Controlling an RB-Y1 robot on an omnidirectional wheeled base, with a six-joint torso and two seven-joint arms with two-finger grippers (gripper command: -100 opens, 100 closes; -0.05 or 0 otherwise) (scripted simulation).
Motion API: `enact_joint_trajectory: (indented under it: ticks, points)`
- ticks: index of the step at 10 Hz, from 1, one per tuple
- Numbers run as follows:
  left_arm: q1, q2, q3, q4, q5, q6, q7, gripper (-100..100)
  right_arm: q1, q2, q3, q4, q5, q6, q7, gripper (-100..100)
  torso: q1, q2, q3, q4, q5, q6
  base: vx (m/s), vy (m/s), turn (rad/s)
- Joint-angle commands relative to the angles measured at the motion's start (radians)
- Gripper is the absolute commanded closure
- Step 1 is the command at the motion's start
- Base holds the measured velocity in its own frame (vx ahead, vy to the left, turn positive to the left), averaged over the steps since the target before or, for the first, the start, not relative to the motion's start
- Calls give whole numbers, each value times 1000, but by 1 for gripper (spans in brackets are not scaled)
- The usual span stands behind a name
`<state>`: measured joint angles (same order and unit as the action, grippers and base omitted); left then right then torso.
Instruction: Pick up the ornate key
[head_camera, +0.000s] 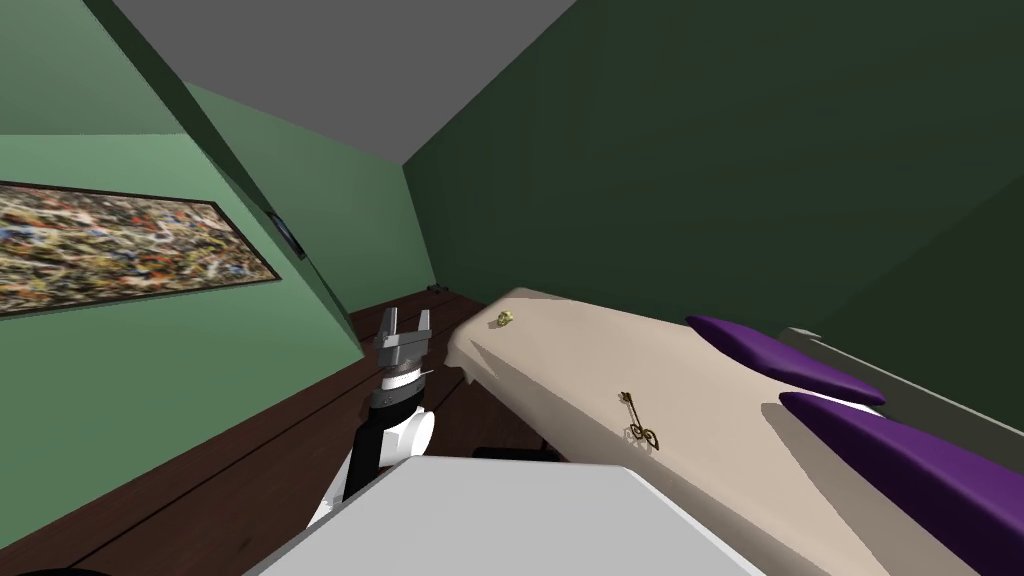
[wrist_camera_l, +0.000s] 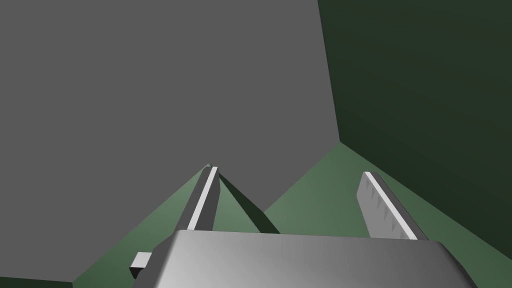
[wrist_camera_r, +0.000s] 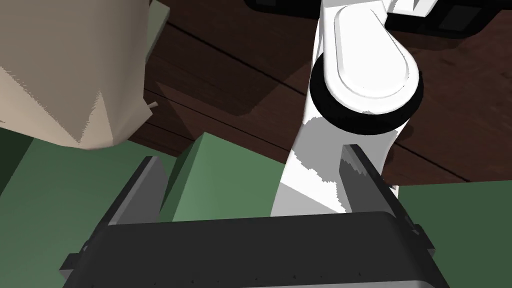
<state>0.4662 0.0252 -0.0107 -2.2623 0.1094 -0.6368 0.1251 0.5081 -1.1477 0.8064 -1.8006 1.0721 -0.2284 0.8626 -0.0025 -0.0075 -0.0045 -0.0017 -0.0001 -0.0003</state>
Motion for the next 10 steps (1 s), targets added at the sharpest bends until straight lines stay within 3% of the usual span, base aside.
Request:
enact_joint_trajectory:
  ticks: [1, 2, 3, 4, 7, 9, 10]
  points:
    - [0, 0, 0, 0, 0, 0, 0, 0, -10, -36, 13, 41, 50, -8, 50, -100, 0, 0, 0, 0, 0, 0, 121, -27, 15]
    - [0, 0, 0, 0, 0, 0, 0, 0, -10, -36, 13, 41, 72, -8, 53, -100, -1, -1, 0, 0, 0, 0, 98, -40, 2]
    - [0, 0, 0, 0, 0, 0, 0, 0, -29, -72, 33, 68, 106, -8, 84, -100, -1, 0, 0, 0, 0, 0, 85, -43, 16]
    - [0, 0, 0, 0, 0, 0, 0, 0, -29, -72, 33, 68, 128, -8, 84, -100, -2, 1, 0, 0, 0, 0, 79, -41, 12]
    - [0, 0, 0, 0, 0, 0, 0, 0, -68, -135, 67, 122, 213, -8, 142, -100, -2, 1, 0, 0, -1, 0, 98, -54, 15]
    - [0, 0, 0, 0, 0, 0, 0, 0, -68, -135, 67, 122, 233, -8, 142, -100, -2, 1, 1, 0, -1, 0, 57, -34, 8]
    - [0, 0, 0, 0, 0, 0, 0, 0, -87, -162, 83, 147, 274, -9, 167, -100, 0, 4, 2, 1, 0, 0, 66, -23, 15]
